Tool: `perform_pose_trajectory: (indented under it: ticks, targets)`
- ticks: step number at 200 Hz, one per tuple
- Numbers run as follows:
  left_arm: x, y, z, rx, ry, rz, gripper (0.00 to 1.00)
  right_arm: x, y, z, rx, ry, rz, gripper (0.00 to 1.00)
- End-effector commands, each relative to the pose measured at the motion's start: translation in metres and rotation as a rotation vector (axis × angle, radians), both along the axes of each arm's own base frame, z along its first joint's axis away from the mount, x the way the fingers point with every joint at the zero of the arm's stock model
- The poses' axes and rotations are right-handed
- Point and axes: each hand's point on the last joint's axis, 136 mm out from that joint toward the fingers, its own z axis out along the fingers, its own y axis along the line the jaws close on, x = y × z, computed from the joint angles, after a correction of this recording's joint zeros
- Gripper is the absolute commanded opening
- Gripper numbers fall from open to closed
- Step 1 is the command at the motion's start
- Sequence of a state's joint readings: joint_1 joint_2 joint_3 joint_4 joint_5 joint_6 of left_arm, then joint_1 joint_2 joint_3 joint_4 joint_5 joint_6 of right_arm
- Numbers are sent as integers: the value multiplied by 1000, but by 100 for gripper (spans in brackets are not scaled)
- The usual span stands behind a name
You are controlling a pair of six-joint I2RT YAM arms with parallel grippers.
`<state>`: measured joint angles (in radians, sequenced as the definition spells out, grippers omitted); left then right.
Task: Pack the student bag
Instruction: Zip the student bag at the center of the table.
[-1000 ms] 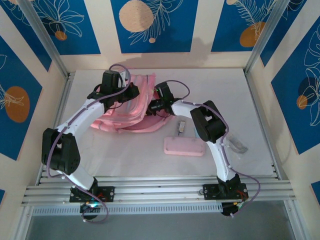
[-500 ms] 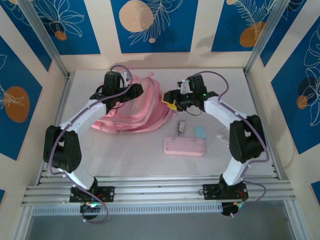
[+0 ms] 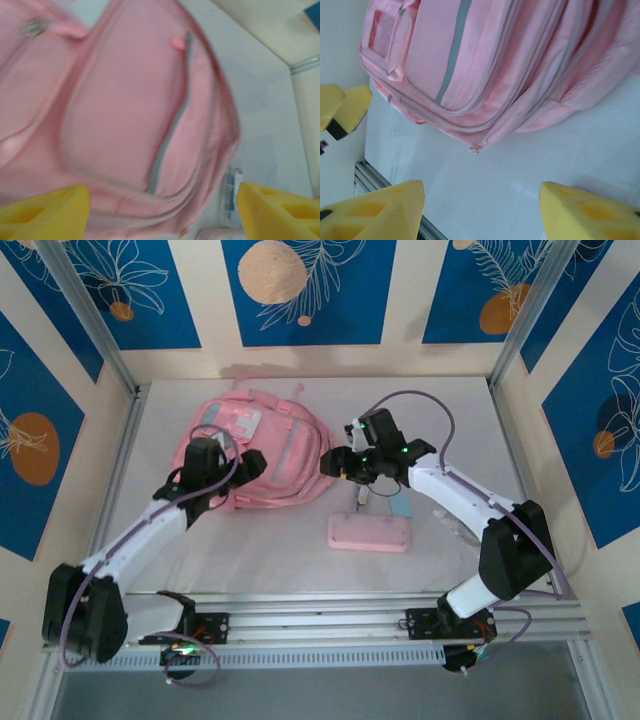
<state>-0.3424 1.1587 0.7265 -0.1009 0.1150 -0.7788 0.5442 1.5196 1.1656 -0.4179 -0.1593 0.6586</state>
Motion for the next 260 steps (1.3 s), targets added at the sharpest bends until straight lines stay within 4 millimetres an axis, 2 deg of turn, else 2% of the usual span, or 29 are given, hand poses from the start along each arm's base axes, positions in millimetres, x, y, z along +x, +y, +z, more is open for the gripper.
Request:
perform_pose_trajectory:
  ticks: [1,37,66,88,100,122,142,149,159,175,186,205,226,260]
  targets:
    - [-20,38,-32,7,59,210,77,-1,9,-8,-14,-32,-2,62]
    - [-41,64,-70,-71,75,397,76,-9,30,-16,-61,-90,28,62]
    - [-40,75,-89,-94,63,484,75,-18,41,-24,-46,-68,42,62]
    - [-31,81,-98,-79,39,529,74,-24,46,-26,-38,-59,54,62]
    - [-19,78,-95,-97,-9,527,72,-26,48,-26,-34,-60,63,62]
    - [9,57,-78,-134,-127,426,71,-30,53,-25,-24,-58,80,62]
    - [26,42,-86,-187,-133,384,64,-36,60,-25,-8,-62,113,61]
    - [31,35,-87,-220,-144,365,57,-37,62,-25,-5,-70,127,60]
    - [36,28,-89,-264,-156,343,38,-41,68,-26,4,-94,163,57]
    - [42,17,-88,-330,-169,315,12,-50,80,-27,29,-164,234,50]
    - [44,12,-85,-359,-171,302,0,-55,88,-29,43,-234,275,50]
    - [43,8,-78,-370,-150,293,0,-57,97,-37,57,-283,315,51]
    - [38,2,-59,-342,-124,268,0,-53,108,-48,58,-281,350,52]
    - [23,-3,-27,-287,-88,226,0,-38,130,-49,102,-416,387,52]
